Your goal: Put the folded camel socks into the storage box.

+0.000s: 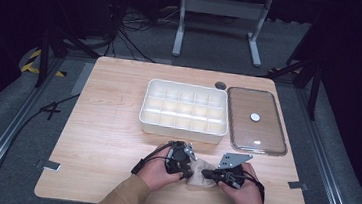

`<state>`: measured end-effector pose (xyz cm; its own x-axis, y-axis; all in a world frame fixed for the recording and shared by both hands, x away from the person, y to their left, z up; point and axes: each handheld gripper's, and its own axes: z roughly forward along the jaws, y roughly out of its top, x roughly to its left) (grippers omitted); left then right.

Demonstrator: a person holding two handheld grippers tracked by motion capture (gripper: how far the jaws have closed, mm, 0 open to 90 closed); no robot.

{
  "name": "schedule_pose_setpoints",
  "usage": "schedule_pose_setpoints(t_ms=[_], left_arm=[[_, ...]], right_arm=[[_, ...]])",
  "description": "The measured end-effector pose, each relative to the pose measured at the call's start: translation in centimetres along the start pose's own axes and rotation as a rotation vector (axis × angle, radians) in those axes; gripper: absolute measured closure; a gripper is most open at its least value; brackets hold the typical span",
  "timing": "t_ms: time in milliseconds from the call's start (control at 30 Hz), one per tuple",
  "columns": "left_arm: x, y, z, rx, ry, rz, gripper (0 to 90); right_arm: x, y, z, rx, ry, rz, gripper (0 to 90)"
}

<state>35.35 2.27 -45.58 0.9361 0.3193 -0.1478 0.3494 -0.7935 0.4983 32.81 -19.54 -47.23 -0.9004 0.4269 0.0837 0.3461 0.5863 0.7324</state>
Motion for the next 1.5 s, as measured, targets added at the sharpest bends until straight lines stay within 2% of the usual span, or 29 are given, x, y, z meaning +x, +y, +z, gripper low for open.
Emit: schedule_pose_setpoints(t_ms=[67,133,300,500,633,800,933,1033,1133,1267,1400,1500], left_arm=[[-0.1,0.1,0.0,-0.016,-0.006,-0.001,71.9],[-0.2,0.4,-0.1,-0.032,-0.014,0.015,71.1],[-0.8,1.0,-0.3,-0.031,0.0,0.06,70.5],[-0.7,1.1,-0.8,-0.023,0.02,0.102,66.1],[-0.7,1.0,-1.0,-0.006,0.021,0.117,63.7],[-0.6,0.8,-1.2,-0.02,0.021,0.11,59.0],[-0.6,0.7,-1.2,-0.016,0.022,0.105,57.8],[-0.6,0.7,-1.1,-0.025,0.031,0.088,56.9],[-0.6,0.8,-1.0,-0.004,0.043,0.089,56.0],[-0.6,0.9,-0.8,-0.015,0.044,0.1,56.4],[-0.7,1.0,-0.9,-0.004,0.041,0.088,57.3],[-0.7,1.1,-0.8,-0.021,0.046,0.096,57.3]], right_arm=[[0.0,-0.1,0.0,-0.003,-0.002,0.003,89.8],[0.1,-0.1,0.0,-0.006,-0.011,-0.002,89.7],[0.5,0.0,0.1,-0.008,-0.028,-0.019,89.7],[0.8,0.3,0.5,-0.013,-0.02,-0.016,89.7],[1.5,0.5,0.7,-0.008,-0.05,-0.019,89.6],[1.4,0.5,0.8,-0.017,-0.048,-0.015,89.6],[1.7,0.8,0.6,0.002,-0.059,-0.031,89.3],[1.9,1.1,0.0,0.016,-0.085,-0.053,86.9],[2.3,1.5,-0.8,0.042,-0.143,-0.096,87.1],[2.5,2.0,-2.5,0.036,-0.175,-0.116,87.6],[1.7,1.6,-3.7,0.043,-0.185,-0.097,89.2],[1.1,0.9,-3.2,0.058,-0.158,-0.068,89.4]])
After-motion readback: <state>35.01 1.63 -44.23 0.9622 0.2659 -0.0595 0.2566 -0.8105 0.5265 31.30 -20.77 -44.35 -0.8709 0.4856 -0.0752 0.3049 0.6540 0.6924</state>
